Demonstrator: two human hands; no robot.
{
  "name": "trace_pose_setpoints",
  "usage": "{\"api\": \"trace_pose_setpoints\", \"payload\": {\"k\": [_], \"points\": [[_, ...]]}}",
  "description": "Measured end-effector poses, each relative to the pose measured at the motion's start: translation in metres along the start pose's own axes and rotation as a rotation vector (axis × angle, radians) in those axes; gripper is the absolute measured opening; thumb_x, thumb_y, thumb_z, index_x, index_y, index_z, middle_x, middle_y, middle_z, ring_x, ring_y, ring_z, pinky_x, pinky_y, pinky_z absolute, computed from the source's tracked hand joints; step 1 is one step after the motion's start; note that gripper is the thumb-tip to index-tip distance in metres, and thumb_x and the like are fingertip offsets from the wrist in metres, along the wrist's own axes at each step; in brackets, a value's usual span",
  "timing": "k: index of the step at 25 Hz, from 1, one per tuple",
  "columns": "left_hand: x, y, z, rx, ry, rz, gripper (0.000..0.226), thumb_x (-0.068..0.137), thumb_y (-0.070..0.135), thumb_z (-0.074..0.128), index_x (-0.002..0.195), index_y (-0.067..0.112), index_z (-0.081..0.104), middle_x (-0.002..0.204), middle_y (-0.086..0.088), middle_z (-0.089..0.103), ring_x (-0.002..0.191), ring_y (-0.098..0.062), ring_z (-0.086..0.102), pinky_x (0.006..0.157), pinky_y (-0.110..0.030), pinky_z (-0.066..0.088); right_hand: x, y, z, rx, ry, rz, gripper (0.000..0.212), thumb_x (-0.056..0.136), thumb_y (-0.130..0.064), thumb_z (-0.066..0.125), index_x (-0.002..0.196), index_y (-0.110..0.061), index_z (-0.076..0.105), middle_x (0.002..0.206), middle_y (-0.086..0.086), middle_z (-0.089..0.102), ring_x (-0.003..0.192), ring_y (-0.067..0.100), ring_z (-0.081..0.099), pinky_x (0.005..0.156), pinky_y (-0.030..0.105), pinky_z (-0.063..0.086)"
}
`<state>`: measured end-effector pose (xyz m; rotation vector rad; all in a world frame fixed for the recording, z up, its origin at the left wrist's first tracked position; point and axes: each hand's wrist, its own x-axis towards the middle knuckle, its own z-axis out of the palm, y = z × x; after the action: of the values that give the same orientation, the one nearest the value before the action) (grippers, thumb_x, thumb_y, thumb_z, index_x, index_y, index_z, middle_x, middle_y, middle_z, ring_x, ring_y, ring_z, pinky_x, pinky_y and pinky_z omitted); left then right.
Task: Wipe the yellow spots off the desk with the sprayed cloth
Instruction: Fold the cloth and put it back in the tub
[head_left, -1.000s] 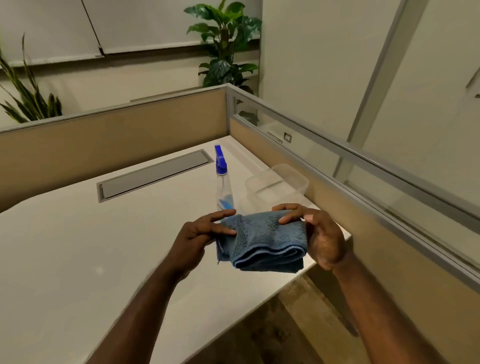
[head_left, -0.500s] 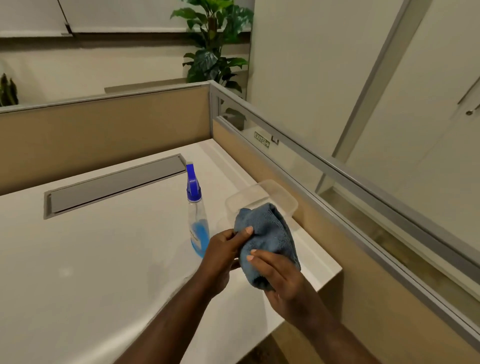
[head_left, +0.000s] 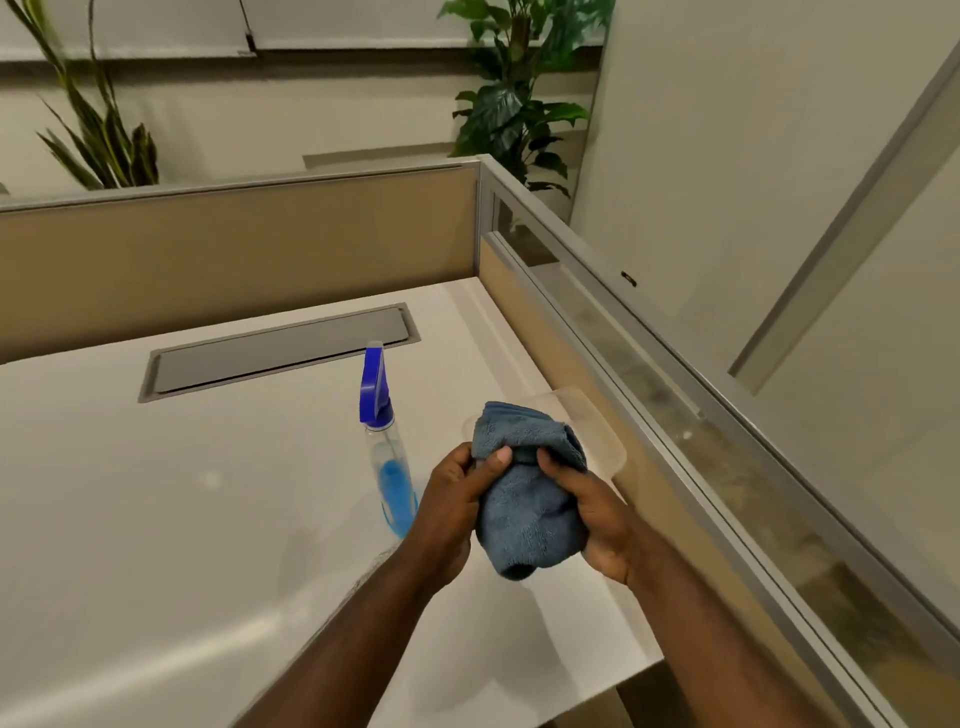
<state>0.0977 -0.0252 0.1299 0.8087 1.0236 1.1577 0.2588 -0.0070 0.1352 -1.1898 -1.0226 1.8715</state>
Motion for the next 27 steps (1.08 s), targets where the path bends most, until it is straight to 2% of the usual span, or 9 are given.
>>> {"api": "trace_pose_setpoints", "payload": {"k": [5, 7, 9, 10, 13, 15, 18, 23, 27], "points": [[0.025, -0.005, 0.009, 0.135, 0.173, 0.031, 0.039, 0.087, 0.042, 0.063, 0.119, 0.019, 0.059, 0.119, -0.007, 0.068, 0.107, -0.021, 0.066, 0.093, -0.044, 0.054, 0.044, -0.016, -0.022, 0.016, 0.057, -0.057, 0.036, 0.085, -0.029, 0.070, 0.117, -0.014, 0.065, 0.114, 0.011, 0.072, 0.106, 0.030, 0.068, 0.096, 0.053, 0.051], [0.021, -0.016, 0.007, 0.295, 0.273, 0.047, 0.041, 0.088, 0.044, 0.062, 0.124, 0.027, 0.052, 0.126, 0.000, 0.061, 0.107, -0.013, 0.062, 0.090, -0.036, 0.055, 0.059, -0.024, -0.031, -0.039, 0.103, -0.105, 0.035, 0.083, -0.028, 0.072, 0.114, -0.015, 0.065, 0.111, 0.009, 0.073, 0.103, 0.028, 0.069, 0.095, 0.052, 0.053], [0.011, -0.034, -0.002, 0.514, 0.351, 0.054, 0.055, 0.086, 0.043, 0.065, 0.134, 0.026, 0.044, 0.129, 0.009, 0.054, 0.108, -0.009, 0.057, 0.084, -0.023, 0.050, 0.072, -0.032, -0.041, -0.105, 0.165, -0.148, 0.031, 0.081, -0.029, 0.074, 0.109, -0.018, 0.066, 0.108, 0.007, 0.073, 0.101, 0.026, 0.069, 0.093, 0.049, 0.054], [0.004, -0.047, -0.007, 0.606, 0.354, 0.056, 0.063, 0.084, 0.043, 0.067, 0.138, 0.026, 0.040, 0.133, 0.012, 0.049, 0.112, -0.009, 0.053, 0.085, -0.021, 0.046, 0.079, -0.035, -0.046, -0.115, 0.179, -0.155, 0.028, 0.081, -0.029, 0.074, 0.106, -0.020, 0.066, 0.107, 0.006, 0.073, 0.100, 0.025, 0.069, 0.091, 0.047, 0.055], [-0.007, -0.085, -0.025, 0.833, 0.308, 0.045, 0.081, 0.082, 0.048, 0.068, 0.147, 0.027, 0.025, 0.143, 0.016, 0.032, 0.129, -0.004, 0.033, 0.103, -0.022, 0.030, 0.098, -0.033, -0.058, -0.154, 0.157, -0.114, 0.028, 0.082, -0.029, 0.074, 0.107, -0.020, 0.065, 0.109, 0.007, 0.072, 0.102, 0.026, 0.068, 0.090, 0.046, 0.055], [-0.004, -0.103, -0.033, 0.970, 0.292, 0.016, 0.089, 0.082, 0.051, 0.067, 0.150, 0.024, 0.016, 0.154, 0.011, 0.024, 0.139, -0.006, 0.024, 0.110, -0.021, 0.021, 0.109, -0.024, -0.061, -0.237, 0.104, -0.040, 0.036, 0.082, -0.031, 0.074, 0.114, -0.017, 0.064, 0.113, 0.009, 0.071, 0.103, 0.026, 0.067, 0.091, 0.046, 0.054], [0.001, -0.117, -0.041, 1.084, 0.286, -0.040, 0.098, 0.081, 0.053, 0.067, 0.152, 0.022, 0.007, 0.162, 0.004, 0.009, 0.147, -0.013, 0.012, 0.118, -0.029, 0.016, 0.119, -0.011, -0.062, -0.276, 0.068, 0.075, 0.037, 0.085, -0.031, 0.071, 0.117, -0.014, 0.063, 0.114, 0.011, 0.070, 0.104, 0.027, 0.066, 0.088, 0.042, 0.055], [-0.002, -0.131, -0.050, 1.248, 0.219, -0.017, 0.099, 0.082, 0.054, 0.064, 0.152, 0.023, 0.002, 0.162, 0.005, 0.002, 0.147, -0.012, -0.002, 0.114, -0.024, 0.001, 0.130, -0.008, -0.059, -0.425, 0.040, 0.175, 0.040, 0.087, -0.034, 0.068, 0.117, -0.008, 0.063, 0.111, 0.011, 0.069, 0.095, 0.023, 0.066, 0.073, 0.033, 0.054], [-0.003, -0.135, -0.052, 1.269, 0.208, -0.004, 0.100, 0.082, 0.057, 0.061, 0.152, 0.022, 0.000, 0.161, 0.007, -0.003, 0.141, -0.003, -0.010, 0.115, -0.024, -0.001, 0.140, 0.002, -0.051, -0.766, 0.117, 0.218, 0.059, 0.082, -0.046, 0.070, 0.123, -0.005, 0.057, 0.122, 0.014, 0.064, 0.107, 0.030, 0.062, 0.091, 0.039, 0.052]]}}
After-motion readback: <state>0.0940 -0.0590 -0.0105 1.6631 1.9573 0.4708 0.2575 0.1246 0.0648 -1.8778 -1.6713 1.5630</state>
